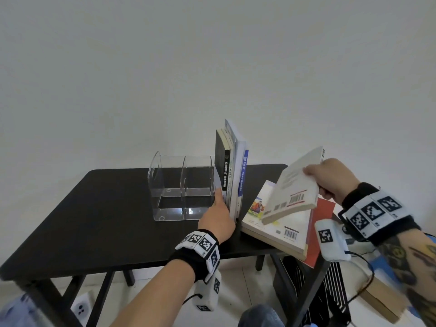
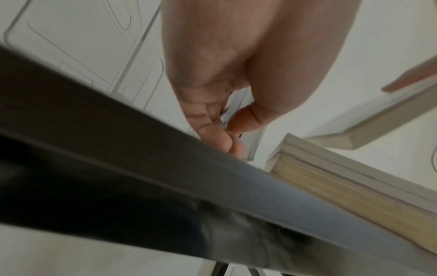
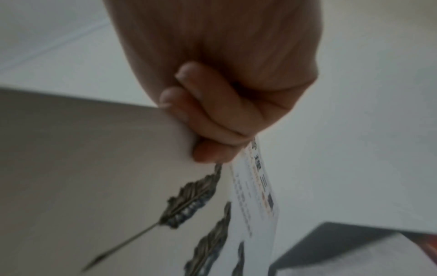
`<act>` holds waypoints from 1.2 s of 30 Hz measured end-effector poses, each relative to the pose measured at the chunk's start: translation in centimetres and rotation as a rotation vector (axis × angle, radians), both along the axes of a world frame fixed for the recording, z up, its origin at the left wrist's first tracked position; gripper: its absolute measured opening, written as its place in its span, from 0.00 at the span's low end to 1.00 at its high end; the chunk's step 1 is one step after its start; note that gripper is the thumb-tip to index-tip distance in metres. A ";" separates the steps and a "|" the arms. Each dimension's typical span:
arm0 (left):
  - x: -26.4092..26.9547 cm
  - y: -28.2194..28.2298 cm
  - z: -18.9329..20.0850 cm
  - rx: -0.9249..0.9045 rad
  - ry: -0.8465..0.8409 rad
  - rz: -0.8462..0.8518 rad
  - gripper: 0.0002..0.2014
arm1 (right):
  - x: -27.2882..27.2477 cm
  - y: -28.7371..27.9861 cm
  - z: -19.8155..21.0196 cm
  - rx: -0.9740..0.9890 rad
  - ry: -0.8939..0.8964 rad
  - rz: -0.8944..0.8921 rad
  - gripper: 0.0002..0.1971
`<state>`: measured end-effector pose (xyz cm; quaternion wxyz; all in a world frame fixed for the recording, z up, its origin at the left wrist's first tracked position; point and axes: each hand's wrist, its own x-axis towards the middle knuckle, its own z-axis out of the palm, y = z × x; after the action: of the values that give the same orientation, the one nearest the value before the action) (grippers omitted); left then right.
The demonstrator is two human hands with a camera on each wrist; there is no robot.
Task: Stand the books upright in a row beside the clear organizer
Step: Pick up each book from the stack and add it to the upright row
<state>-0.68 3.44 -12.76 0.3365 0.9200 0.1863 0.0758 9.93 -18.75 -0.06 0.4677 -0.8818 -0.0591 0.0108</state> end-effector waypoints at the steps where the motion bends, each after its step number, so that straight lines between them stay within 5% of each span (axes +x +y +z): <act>1: 0.0 0.0 -0.1 -0.003 -0.011 -0.007 0.49 | -0.4 0.4 0.7 0.028 -0.079 0.008 0.13; 7: 0.3 0.3 -0.7 -0.054 -0.063 -0.036 0.47 | -6.4 3.7 5.2 0.415 -0.644 -0.034 0.16; 12: 0.3 0.6 -1.0 -0.012 -0.077 -0.061 0.48 | -9.2 6.2 7.1 0.664 -0.660 0.092 0.11; 22: 0.3 0.6 -0.9 0.002 -0.043 -0.032 0.46 | -11.5 10.2 6.3 0.699 -0.644 0.177 0.10; 30: -0.5 0.2 0.0 -0.032 -0.045 -0.038 0.45 | -11.0 12.6 3.0 0.239 -0.553 0.319 0.02; 36: -0.4 0.2 0.1 -0.102 -0.051 0.000 0.37 | -10.1 14.1 -0.3 -0.086 -0.612 0.302 0.06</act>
<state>-1.08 3.66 -12.65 0.3875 0.8994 0.1813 0.0899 -0.13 -4.64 -0.41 0.3838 -0.8445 -0.3260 -0.1825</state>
